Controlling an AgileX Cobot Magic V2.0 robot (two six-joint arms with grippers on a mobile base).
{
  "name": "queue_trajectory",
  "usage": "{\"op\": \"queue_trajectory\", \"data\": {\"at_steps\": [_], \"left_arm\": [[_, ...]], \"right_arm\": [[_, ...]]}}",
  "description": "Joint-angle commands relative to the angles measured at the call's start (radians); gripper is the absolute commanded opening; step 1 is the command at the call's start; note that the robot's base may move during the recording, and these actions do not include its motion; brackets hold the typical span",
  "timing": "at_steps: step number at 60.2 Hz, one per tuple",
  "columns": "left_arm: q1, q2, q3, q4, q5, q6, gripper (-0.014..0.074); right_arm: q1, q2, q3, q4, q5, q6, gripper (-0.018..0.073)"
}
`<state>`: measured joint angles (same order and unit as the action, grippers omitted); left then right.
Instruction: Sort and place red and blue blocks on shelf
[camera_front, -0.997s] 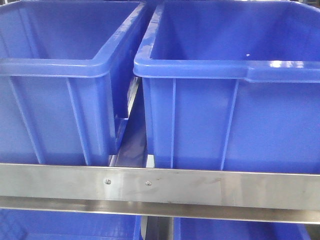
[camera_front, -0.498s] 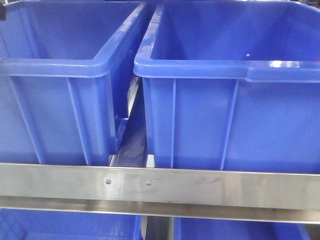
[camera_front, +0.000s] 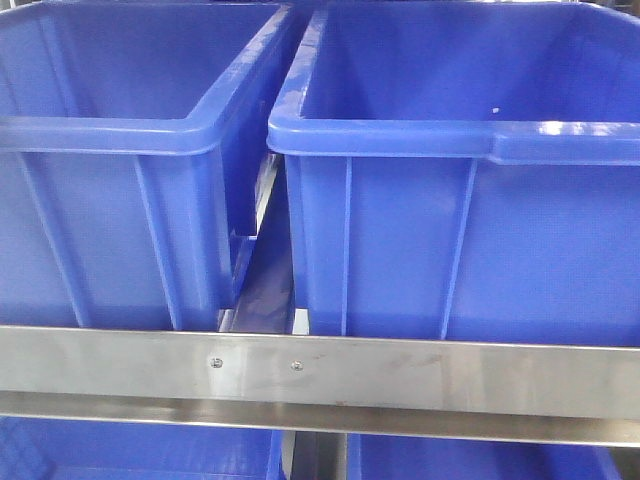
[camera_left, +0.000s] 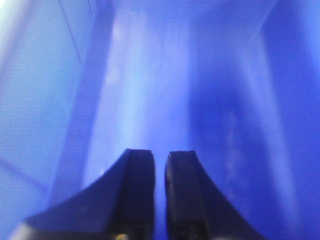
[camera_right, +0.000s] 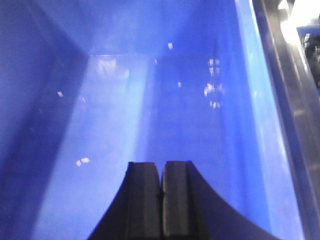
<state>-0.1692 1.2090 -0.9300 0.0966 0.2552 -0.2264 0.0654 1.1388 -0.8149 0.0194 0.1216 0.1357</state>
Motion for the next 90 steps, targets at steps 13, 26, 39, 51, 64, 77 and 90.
{"op": "queue_trajectory", "data": {"at_steps": [13, 26, 39, 51, 64, 77, 90], "left_arm": [[0.000, -0.222, 0.075, -0.013, -0.054, 0.000, 0.0139], [0.000, -0.435, 0.263, -0.016, -0.053, 0.000, 0.0139], [0.000, -0.638, 0.428, -0.036, -0.032, 0.000, 0.0139], [0.000, -0.756, 0.492, -0.039, -0.008, 0.000, 0.0139], [0.000, -0.765, 0.492, -0.039, -0.005, 0.000, 0.0139], [0.000, -0.765, 0.492, -0.035, -0.003, 0.000, 0.0138], [0.000, -0.765, 0.492, -0.035, -0.003, 0.000, 0.0138]], "right_arm": [[-0.002, -0.188, -0.013, -0.008, 0.046, -0.008, 0.0061], [-0.002, -0.371, 0.133, -0.008, 0.058, -0.008, 0.0061], [-0.002, -0.550, 0.306, -0.008, 0.060, -0.008, 0.0066], [-0.002, -0.678, 0.394, -0.008, 0.059, -0.008, 0.0066], [-0.002, -0.709, 0.408, -0.008, 0.059, -0.008, 0.0066], [-0.002, -0.709, 0.408, -0.008, 0.059, -0.008, 0.0066], [-0.002, -0.709, 0.408, -0.008, 0.059, -0.008, 0.0066]]}}
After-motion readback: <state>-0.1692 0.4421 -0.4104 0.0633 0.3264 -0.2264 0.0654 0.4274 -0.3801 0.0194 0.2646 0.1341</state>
